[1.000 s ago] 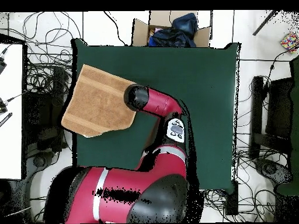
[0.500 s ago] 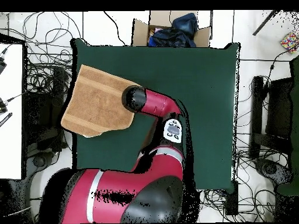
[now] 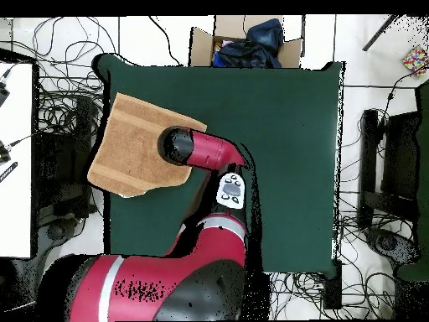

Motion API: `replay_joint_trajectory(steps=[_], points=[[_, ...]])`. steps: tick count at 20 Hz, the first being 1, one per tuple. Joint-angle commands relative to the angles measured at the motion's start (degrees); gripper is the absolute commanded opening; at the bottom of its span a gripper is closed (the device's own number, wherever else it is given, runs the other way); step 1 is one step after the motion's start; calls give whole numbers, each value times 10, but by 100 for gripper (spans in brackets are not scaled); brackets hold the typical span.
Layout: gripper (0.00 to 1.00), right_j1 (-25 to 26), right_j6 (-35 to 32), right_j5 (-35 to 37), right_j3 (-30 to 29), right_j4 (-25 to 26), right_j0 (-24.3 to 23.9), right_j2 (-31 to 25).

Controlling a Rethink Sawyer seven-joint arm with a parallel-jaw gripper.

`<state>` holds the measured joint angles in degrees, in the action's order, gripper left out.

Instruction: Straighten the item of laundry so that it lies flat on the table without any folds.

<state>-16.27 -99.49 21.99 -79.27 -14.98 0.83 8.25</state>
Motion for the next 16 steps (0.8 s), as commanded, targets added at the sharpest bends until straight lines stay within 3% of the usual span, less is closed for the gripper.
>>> replay_joint_trajectory(steps=[1,9,12,16], points=[[100,17,-130,-15,-38,-11,18,-19],[100,136,-150,-82,54,-21,41,34],[100,153,-160,-89,67,-28,51,54],[100,152,-139,-87,63,-26,34,29]])
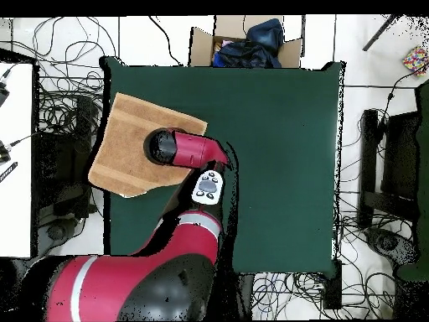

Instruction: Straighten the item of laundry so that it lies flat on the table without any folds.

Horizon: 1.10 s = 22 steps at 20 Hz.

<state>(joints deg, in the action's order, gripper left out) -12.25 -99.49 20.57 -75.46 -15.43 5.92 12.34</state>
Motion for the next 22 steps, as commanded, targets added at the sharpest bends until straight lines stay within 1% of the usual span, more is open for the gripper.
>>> replay_joint_trajectory(steps=[1,3,5,7,9,12,14,17,19,22], points=[[0,108,-138,-76,20,-22,-21,-21],[0,104,-152,-71,13,-30,-14,-12],[0,85,-162,-69,-7,-31,-8,1],[0,73,-159,-66,-19,-28,-5,15],[0,71,-153,-74,-22,-24,-8,22],[0,72,-128,-94,-25,-8,-31,7],[0,73,-111,-107,-32,1,-52,-13],[0,73,-101,-119,-43,6,-77,-34],[0,71,-89,-110,-50,4,-98,-60],[0,70,-72,-83,-46,9,-101,-65]])
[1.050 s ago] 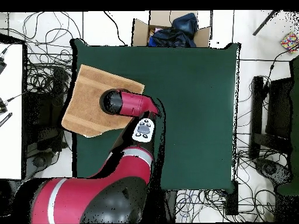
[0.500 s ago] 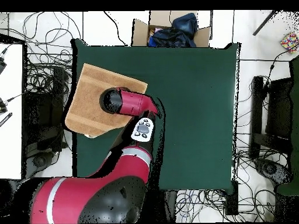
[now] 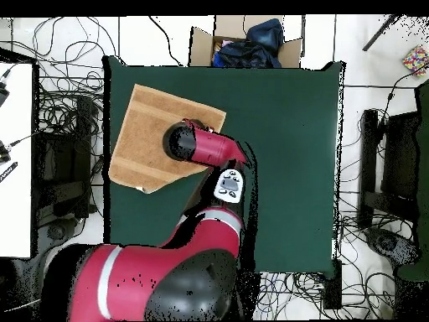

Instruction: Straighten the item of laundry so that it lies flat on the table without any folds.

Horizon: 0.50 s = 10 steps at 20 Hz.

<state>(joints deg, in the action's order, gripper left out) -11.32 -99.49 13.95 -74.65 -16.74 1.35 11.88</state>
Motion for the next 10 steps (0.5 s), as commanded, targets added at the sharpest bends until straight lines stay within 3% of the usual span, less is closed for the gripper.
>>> replay_joint_trajectory(steps=[1,10], points=[[100,60,-76,-19,-57,24,-56,-62],[100,9,-80,53,-90,14,-47,-56]])
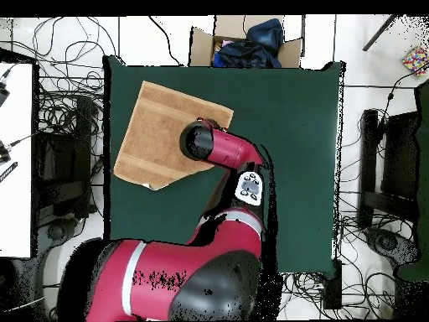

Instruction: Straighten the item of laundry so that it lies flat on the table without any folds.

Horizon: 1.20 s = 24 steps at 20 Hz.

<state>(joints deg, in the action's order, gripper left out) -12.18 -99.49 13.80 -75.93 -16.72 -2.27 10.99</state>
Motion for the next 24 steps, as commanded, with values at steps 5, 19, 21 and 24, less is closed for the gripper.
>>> replay_joint_trajectory(steps=[5,19,21,24], points=[[100,-3,-69,65,-90,11,-20,-73],[100,162,8,55,46,42,-75,-120],[100,170,-2,49,55,45,-70,-116],[100,174,-21,62,63,47,-63,-105]])
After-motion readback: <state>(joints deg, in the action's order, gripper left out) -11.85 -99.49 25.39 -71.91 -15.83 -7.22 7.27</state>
